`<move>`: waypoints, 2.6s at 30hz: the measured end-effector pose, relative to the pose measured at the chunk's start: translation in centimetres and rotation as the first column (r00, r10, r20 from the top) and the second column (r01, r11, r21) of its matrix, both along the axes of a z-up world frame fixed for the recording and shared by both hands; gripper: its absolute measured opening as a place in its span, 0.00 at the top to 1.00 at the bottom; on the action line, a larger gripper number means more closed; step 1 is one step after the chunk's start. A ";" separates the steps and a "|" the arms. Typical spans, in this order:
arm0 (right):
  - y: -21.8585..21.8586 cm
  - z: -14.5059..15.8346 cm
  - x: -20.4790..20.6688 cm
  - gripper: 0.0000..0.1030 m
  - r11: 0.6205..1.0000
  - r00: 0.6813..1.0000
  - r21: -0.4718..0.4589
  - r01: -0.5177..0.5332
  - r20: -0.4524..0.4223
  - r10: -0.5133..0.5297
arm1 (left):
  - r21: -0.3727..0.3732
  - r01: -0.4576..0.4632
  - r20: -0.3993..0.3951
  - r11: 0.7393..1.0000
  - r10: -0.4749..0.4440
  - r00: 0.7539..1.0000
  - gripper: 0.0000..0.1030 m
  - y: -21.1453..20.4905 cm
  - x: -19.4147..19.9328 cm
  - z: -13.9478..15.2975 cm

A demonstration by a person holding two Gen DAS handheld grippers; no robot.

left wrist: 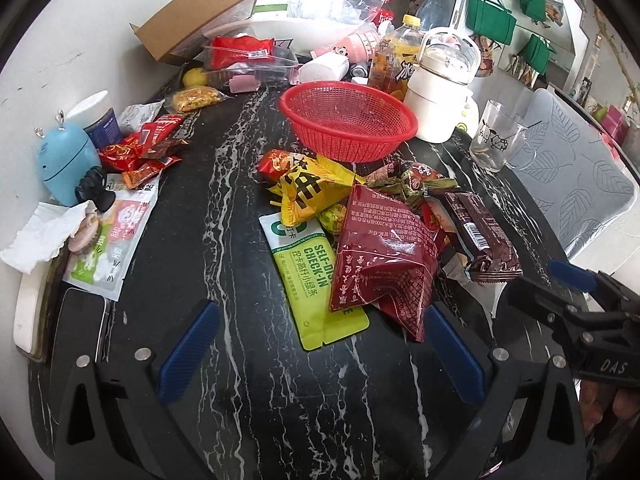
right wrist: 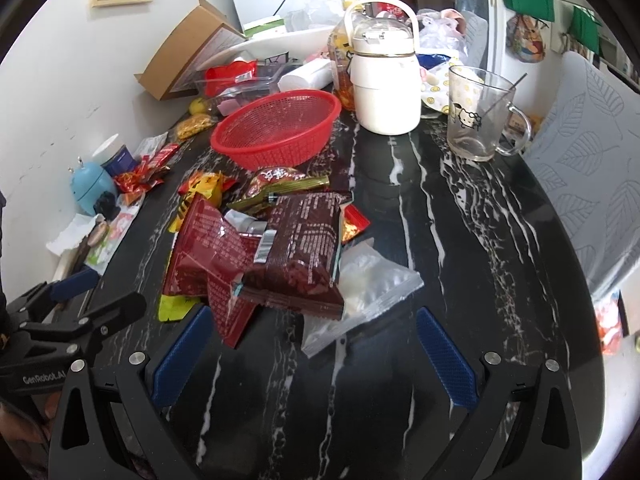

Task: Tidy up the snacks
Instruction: 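Reach the right tool to the dark brown wafer packet and grasp it, then grasp the red snack bag with the left tool while the right tool holds the brown packet, then lift and carry both held packets toward the red mesh basket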

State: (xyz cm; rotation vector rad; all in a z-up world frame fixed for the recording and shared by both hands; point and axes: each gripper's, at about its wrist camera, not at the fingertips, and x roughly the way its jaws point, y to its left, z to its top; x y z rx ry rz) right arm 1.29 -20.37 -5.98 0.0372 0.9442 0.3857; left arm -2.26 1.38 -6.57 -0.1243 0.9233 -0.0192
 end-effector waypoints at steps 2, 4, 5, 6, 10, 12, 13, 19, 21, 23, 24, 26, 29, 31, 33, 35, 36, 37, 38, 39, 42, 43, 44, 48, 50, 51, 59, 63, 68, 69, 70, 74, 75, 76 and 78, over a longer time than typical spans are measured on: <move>0.2 -0.1 0.7 0.05 1.000 1.000 -0.002 -0.006 -0.005 0.006 | 0.003 0.001 -0.002 1.000 -0.001 1.000 0.00 0.0 0.4 -0.1; 0.5 -0.3 1.5 0.09 1.000 1.000 -0.004 -0.017 -0.014 0.017 | 0.000 0.005 -0.002 1.000 -0.005 1.000 0.00 0.0 1.0 -0.2; 0.7 -0.4 1.9 0.10 1.000 1.000 -0.005 -0.024 -0.018 0.023 | -0.002 0.006 -0.003 1.000 -0.006 1.000 0.00 0.1 1.1 -0.2; 0.9 -0.5 2.3 0.12 1.000 0.999 -0.005 -0.030 -0.021 0.030 | -0.004 0.007 -0.004 1.000 -0.007 1.000 0.00 0.1 1.3 -0.2; 1.5 -0.9 3.8 0.19 0.999 0.998 0.006 -0.051 -0.043 0.052 | -0.014 0.013 -0.012 1.000 -0.013 1.000 0.00 0.2 2.5 -0.4; 1.7 -1.2 4.4 0.22 0.998 0.997 0.011 -0.059 -0.052 0.060 | -0.016 0.016 -0.012 1.000 -0.016 1.000 0.00 0.3 2.9 -0.4; 1.8 -1.3 4.8 0.23 0.998 0.996 0.014 -0.063 -0.057 0.064 | -0.018 0.019 -0.012 1.000 -0.019 1.000 0.00 0.3 3.1 -0.4; 2.3 -1.6 5.6 0.46 0.996 0.995 0.004 -0.085 -0.059 0.085 | -0.043 0.056 -0.018 0.997 -0.057 0.998 0.00 -0.2 4.3 -0.6; 2.3 -1.7 5.7 0.49 0.995 0.994 0.003 -0.095 -0.057 0.095 | -0.050 0.076 -0.023 0.996 -0.077 0.997 0.00 -0.6 4.6 -0.8; 2.3 -1.7 5.6 0.51 0.994 0.993 0.005 -0.105 -0.047 0.106 | -0.058 0.104 -0.027 0.993 -0.106 0.994 0.00 -1.2 4.9 -0.9; 2.2 -1.7 5.6 0.52 0.994 0.993 0.010 -0.106 -0.046 0.107 | -0.061 0.118 -0.028 0.991 -0.120 0.992 0.00 -1.4 5.0 -1.1; 1.9 -1.6 5.5 0.53 0.994 0.993 0.021 -0.104 -0.047 0.105 | -0.062 0.141 -0.032 0.988 -0.143 0.989 0.00 -2.0 5.2 -1.3; 1.2 -1.2 5.1 0.54 0.995 0.995 0.030 -0.092 -0.037 0.093 | -0.055 0.169 -0.043 0.984 -0.171 0.984 0.00 -2.8 5.6 -1.7; 0.6 -0.8 4.8 0.55 0.996 0.996 0.032 -0.079 -0.028 0.080 | -0.046 0.185 -0.052 0.982 -0.187 0.981 0.00 -3.3 5.9 -2.1; 0.1 -0.6 4.5 0.55 0.997 0.997 0.036 -0.069 -0.025 0.070 | -0.035 0.199 -0.065 0.979 -0.201 0.977 0.00 -3.8 6.2 -2.5; -0.5 -0.5 4.1 0.55 0.997 0.998 0.040 -0.058 -0.023 0.059 | -0.027 0.215 -0.077 0.976 -0.216 0.973 0.00 -4.3 6.6 -3.0; -0.8 -0.4 4.0 0.55 0.998 0.998 0.040 -0.053 -0.023 0.054 | -0.018 0.220 -0.085 0.975 -0.221 0.972 0.00 -4.5 6.7 -3.3; -1.0 -0.5 3.8 0.55 0.998 0.999 0.039 -0.048 -0.023 0.049 | -0.010 0.225 -0.097 0.974 -0.224 0.970 0.00 -4.8 6.9 -3.6; -1.1 -0.5 3.6 0.55 0.998 0.999 0.036 -0.044 -0.023 0.045 | -0.006 0.228 -0.106 0.974 -0.227 0.968 0.00 -5.0 7.1 -3.8; -1.3 -0.5 3.4 0.55 0.999 0.999 0.033 -0.041 -0.021 0.042 | -0.005 0.230 -0.119 0.973 -0.229 0.966 0.00 -5.2 7.3 -4.2; -1.6 -0.7 3.0 0.55 0.999 0.999 0.025 -0.035 -0.019 0.036 | 0.022 0.228 -0.134 0.973 -0.224 0.965 0.00 -5.7 7.5 -4.9; -1.6 -0.7 2.9 0.55 0.999 0.999 0.021 -0.033 -0.018 0.033 | 0.045 0.236 -0.122 0.971 -0.229 0.966 0.00 -5.9 7.4 -4.9; -1.7 -0.8 2.9 0.55 0.999 0.999 0.018 -0.032 -0.017 0.032 | 0.059 0.244 -0.123 0.968 -0.236 0.964 0.00 -6.2 7.4 -5.0; -1.6 -1.2 2.7 0.54 0.999 0.999 0.010 -0.034 -0.023 0.034 | 0.144 0.223 -0.098 0.964 -0.211 0.973 0.24 -6.5 7.1 -5.0; -1.5 -1.5 2.7 0.53 0.999 0.999 0.007 -0.038 -0.029 0.038 | 0.145 0.225 -0.089 0.963 -0.214 0.973 0.36 -6.3 7.0 -4.9; -1.4 -1.7 2.7 0.53 0.999 0.999 0.007 -0.039 -0.031 0.039 | 0.140 0.222 -0.087 0.965 -0.211 0.974 0.38 -6.1 6.9 -4.9; -1.8 -1.5 2.8 0.56 0.999 1.000 0.043 -0.019 -0.021 0.019 | 0.084 0.198 -0.053 0.977 -0.194 0.980 0.42 -4.6 6.3 -3.2; -1.8 -0.8 2.6 0.56 0.999 1.000 0.044 -0.019 -0.006 0.019 | 0.068 0.202 -0.021 0.977 -0.201 0.979 0.42 -4.5 5.7 -1.9; -1.6 0.4 2.2 0.56 0.998 0.999 0.056 -0.030 0.020 0.029 | 0.044 0.206 0.015 0.978 -0.206 0.978 0.42 -4.2 5.4 -0.3; -1.5 0.7 2.1 0.56 0.998 0.999 0.057 -0.034 0.027 0.032 | 0.046 0.205 0.025 0.978 -0.206 0.978 0.42 -4.1 5.3 0.1; -1.4 1.0 2.1 0.56 0.998 0.999 0.057 -0.037 0.033 0.035 | 0.047 0.204 0.036 0.978 -0.206 0.978 0.42 -4.1 5.3 0.4; -1.0 2.1 2.0 0.56 0.997 0.997 0.055 -0.053 0.063 0.050 | 0.045 0.201 0.073 0.979 -0.204 0.976 0.42 -3.7 5.3 1.7; -0.9 2.3 2.1 0.56 0.997 0.996 0.056 -0.057 0.070 0.053 | 0.043 0.200 0.083 0.979 -0.203 0.976 0.42 -3.6 5.3 2.0; -0.8 2.6 2.2 0.56 0.996 0.995 0.057 -0.061 0.077 0.057 | 0.040 0.200 0.093 0.979 -0.203 0.975 0.42 -3.5 5.4 2.4; -0.5 3.1 2.4 0.56 0.996 0.994 0.056 -0.071 0.091 0.066 | 0.037 0.197 0.109 0.980 -0.200 0.974 0.42 -3.3 5.4 3.0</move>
